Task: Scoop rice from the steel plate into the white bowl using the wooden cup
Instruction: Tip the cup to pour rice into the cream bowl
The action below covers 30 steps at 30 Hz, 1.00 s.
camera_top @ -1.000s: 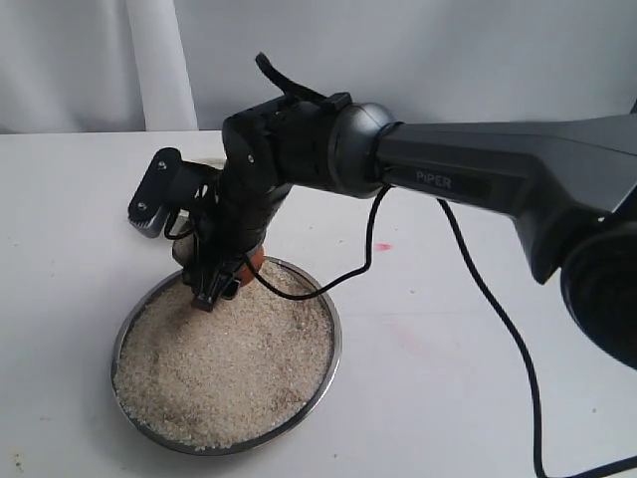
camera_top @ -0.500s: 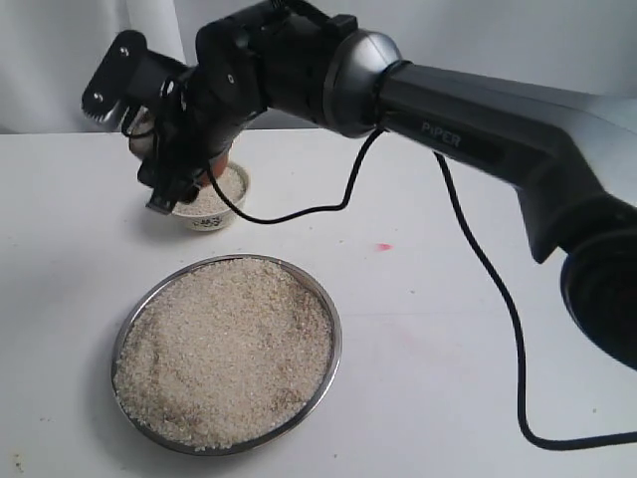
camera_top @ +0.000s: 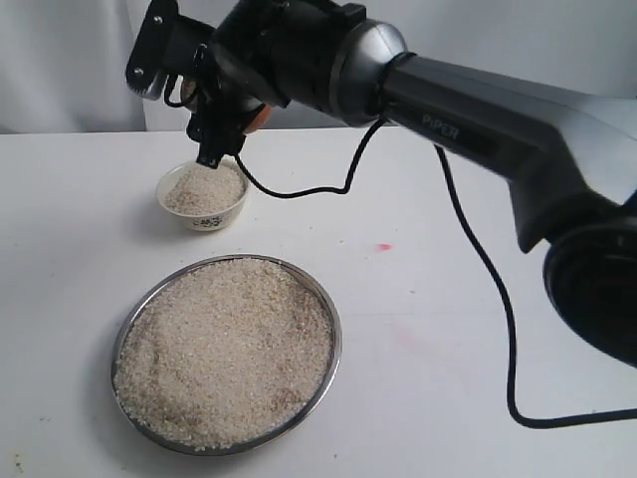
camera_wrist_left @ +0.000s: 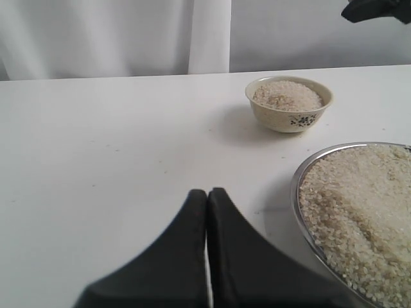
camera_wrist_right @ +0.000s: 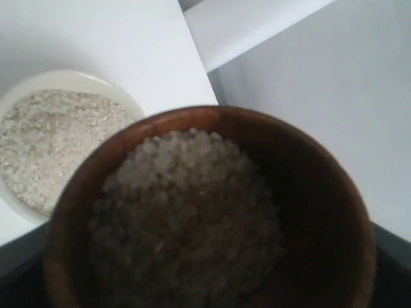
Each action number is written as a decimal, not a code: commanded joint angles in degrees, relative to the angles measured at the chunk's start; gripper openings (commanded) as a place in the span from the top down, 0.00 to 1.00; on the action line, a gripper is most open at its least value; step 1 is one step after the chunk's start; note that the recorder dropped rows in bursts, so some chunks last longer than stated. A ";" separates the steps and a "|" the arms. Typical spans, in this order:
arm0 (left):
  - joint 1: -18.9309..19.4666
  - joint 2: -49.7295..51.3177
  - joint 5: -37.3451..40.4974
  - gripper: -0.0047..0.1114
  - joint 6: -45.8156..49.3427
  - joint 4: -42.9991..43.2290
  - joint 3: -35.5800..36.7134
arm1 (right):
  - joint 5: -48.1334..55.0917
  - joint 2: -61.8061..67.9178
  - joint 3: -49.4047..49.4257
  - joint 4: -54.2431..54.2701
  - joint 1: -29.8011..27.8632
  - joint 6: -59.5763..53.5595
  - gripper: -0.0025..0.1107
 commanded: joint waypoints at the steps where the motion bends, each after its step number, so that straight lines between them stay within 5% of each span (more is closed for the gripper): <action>1: -0.35 -0.14 -0.81 0.96 -0.11 0.03 0.09 | -3.11 2.95 -0.51 -4.85 -0.24 1.68 0.98; 15: -0.35 -0.14 -0.81 0.96 0.02 0.03 0.09 | -1.18 20.07 -24.84 -10.09 -0.63 -0.70 0.98; 30: -0.35 -0.14 -0.81 0.96 0.00 0.03 0.09 | -4.73 25.41 -24.85 -25.23 -0.10 -11.69 0.98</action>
